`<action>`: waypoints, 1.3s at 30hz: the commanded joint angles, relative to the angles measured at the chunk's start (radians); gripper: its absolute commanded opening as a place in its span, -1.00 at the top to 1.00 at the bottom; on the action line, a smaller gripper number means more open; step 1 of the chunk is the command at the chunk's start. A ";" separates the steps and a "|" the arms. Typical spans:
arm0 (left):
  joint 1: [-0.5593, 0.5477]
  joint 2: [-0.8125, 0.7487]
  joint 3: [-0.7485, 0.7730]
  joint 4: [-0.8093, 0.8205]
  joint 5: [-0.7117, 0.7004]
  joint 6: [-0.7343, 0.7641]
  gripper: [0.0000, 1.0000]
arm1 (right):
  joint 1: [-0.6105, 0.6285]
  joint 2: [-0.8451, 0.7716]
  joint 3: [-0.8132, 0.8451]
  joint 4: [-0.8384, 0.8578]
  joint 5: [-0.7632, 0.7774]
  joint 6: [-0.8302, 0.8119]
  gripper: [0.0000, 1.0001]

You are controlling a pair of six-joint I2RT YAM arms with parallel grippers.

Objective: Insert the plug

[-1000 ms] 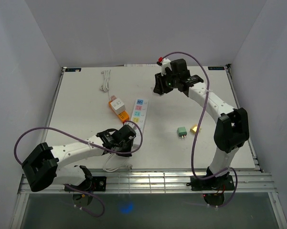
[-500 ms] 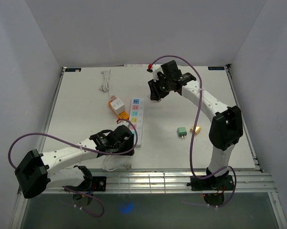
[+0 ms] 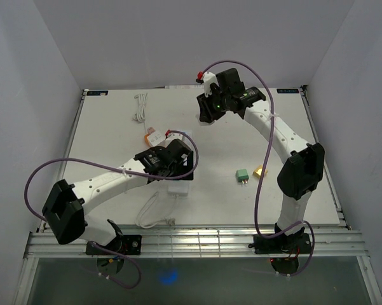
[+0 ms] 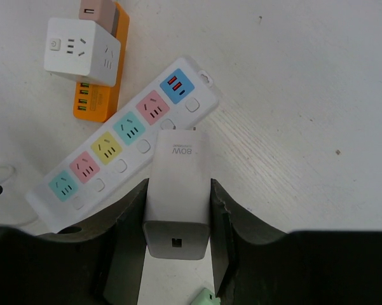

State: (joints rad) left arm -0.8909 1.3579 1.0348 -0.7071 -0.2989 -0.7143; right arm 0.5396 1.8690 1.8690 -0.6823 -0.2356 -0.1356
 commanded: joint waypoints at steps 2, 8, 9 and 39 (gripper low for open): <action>0.030 0.101 0.073 -0.051 -0.037 0.067 -0.96 | -0.001 -0.030 -0.008 0.001 0.045 -0.009 0.84; 0.069 0.240 0.113 -0.020 -0.022 0.072 -0.96 | -0.039 -0.070 -0.036 0.021 0.058 0.030 0.84; 0.075 0.251 0.117 -0.015 -0.022 0.072 -0.96 | -0.041 -0.076 -0.044 0.024 0.052 0.030 0.84; 0.119 0.395 0.050 0.224 0.204 0.263 -0.67 | -0.072 -0.064 -0.071 0.035 0.016 0.031 0.84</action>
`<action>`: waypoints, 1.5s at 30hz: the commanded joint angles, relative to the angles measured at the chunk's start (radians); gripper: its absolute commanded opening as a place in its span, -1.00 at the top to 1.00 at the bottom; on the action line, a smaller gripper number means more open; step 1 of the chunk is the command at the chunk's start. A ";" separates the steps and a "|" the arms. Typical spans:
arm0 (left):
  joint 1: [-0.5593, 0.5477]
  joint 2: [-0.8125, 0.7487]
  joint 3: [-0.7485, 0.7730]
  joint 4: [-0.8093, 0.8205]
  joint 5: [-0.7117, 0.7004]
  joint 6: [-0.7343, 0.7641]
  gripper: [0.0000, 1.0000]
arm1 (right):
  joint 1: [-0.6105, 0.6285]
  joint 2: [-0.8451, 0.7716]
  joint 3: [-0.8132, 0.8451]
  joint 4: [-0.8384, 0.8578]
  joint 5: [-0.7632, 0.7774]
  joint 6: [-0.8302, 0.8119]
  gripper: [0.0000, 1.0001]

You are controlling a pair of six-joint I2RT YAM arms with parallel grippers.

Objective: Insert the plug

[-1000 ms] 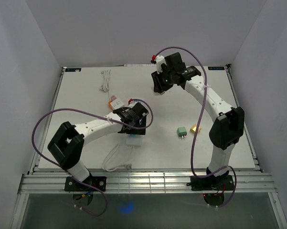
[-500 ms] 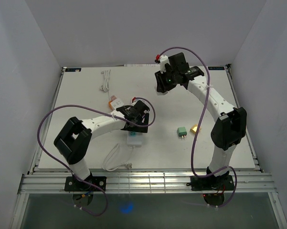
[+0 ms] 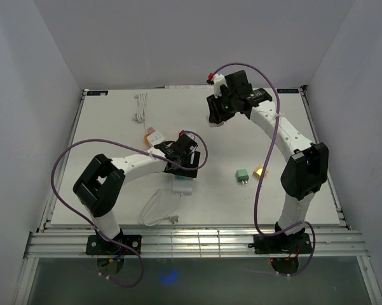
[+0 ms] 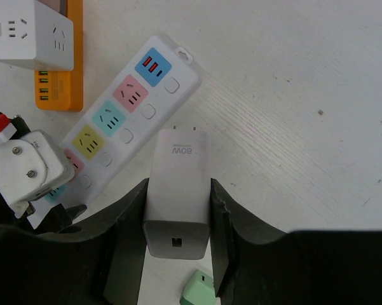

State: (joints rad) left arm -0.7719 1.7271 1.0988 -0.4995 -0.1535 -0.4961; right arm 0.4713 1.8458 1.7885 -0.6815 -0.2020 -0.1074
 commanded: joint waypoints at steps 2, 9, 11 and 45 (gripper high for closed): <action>-0.003 0.020 -0.016 0.013 0.089 0.086 -0.53 | -0.003 -0.040 0.008 0.031 -0.014 0.003 0.84; -0.113 -0.098 -0.085 0.058 0.080 0.246 -0.54 | -0.003 -0.028 0.048 -0.058 0.025 -0.008 0.84; -0.141 -0.145 -0.120 0.114 0.107 0.316 -0.54 | -0.005 -0.025 0.051 -0.102 0.029 -0.008 0.84; -0.059 -0.158 -0.218 0.231 0.404 0.904 -0.55 | 0.135 -0.076 -0.136 -0.435 0.108 0.049 0.84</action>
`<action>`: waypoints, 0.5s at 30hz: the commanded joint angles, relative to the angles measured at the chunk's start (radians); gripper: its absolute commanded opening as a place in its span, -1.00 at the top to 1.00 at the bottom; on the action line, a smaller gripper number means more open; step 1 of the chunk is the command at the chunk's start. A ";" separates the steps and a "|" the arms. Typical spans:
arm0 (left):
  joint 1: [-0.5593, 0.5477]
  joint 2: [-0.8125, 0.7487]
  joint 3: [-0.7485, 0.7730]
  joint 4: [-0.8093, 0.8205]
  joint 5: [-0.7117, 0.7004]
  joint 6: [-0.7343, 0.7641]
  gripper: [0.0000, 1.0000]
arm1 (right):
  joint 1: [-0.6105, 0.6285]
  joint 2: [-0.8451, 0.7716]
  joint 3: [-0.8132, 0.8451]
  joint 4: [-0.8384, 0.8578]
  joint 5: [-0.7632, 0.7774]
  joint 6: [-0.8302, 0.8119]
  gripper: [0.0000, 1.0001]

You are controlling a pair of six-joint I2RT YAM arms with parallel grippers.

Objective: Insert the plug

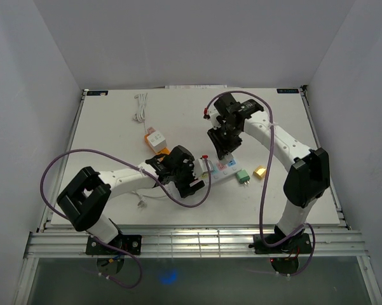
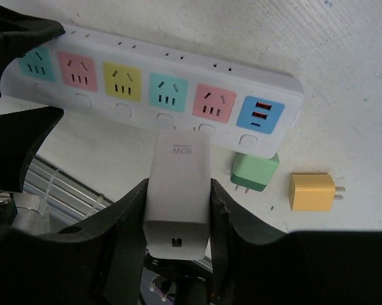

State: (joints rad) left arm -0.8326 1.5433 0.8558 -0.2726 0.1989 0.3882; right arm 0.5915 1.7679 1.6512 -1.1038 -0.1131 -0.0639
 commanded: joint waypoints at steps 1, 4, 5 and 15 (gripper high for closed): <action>0.001 0.026 0.026 0.003 0.054 0.021 -0.55 | 0.022 0.008 -0.002 -0.014 0.029 0.012 0.84; 0.003 0.021 0.022 0.007 0.053 0.015 -0.55 | 0.030 0.022 -0.024 -0.007 0.050 0.021 0.84; 0.003 0.017 0.017 0.009 0.050 0.014 -0.56 | 0.031 0.027 -0.030 -0.004 0.055 0.026 0.84; 0.003 0.012 0.014 0.007 0.027 -0.008 -0.56 | 0.033 0.004 -0.126 0.013 0.110 0.056 0.84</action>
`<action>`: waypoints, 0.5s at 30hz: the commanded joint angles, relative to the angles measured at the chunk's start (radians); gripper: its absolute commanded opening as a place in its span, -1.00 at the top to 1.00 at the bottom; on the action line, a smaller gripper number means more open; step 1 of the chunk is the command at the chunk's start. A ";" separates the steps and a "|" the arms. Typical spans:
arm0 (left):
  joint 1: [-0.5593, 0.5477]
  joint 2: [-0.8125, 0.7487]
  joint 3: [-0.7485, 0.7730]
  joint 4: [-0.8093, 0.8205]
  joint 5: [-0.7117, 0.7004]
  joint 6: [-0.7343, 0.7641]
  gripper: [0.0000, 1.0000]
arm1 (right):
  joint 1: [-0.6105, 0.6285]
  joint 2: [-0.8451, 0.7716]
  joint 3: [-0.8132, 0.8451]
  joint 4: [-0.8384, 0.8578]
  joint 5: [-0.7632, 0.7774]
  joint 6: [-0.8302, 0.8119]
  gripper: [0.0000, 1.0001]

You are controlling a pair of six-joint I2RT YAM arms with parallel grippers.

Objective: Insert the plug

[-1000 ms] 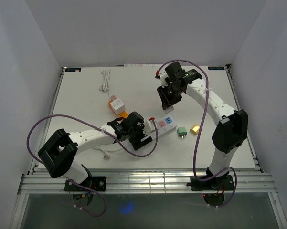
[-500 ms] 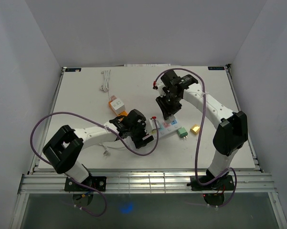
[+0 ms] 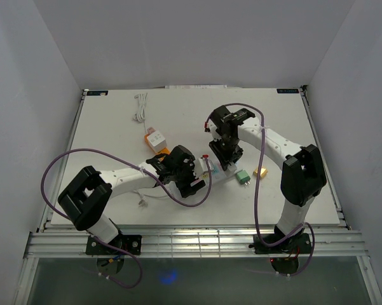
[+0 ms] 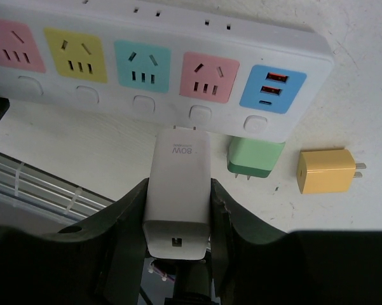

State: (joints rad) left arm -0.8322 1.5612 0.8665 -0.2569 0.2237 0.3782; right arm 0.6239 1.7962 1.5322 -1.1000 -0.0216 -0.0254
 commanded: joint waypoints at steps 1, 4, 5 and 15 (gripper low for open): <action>0.001 -0.006 0.005 -0.010 0.003 0.001 -0.56 | 0.000 -0.017 -0.009 0.009 0.017 0.018 0.84; 0.002 -0.010 0.005 -0.012 0.003 0.002 -0.56 | -0.001 -0.001 -0.006 0.020 0.051 0.018 0.84; 0.001 -0.010 0.003 -0.012 0.005 0.002 -0.56 | -0.001 0.003 -0.004 0.023 0.051 0.018 0.84; 0.002 -0.015 -0.001 -0.013 0.008 0.002 -0.56 | -0.007 0.072 0.045 0.051 0.068 0.018 0.84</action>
State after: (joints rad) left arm -0.8322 1.5612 0.8665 -0.2573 0.2237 0.3733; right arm 0.6224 1.8622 1.5318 -1.0637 0.0319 -0.0120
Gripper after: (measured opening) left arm 0.898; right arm 0.430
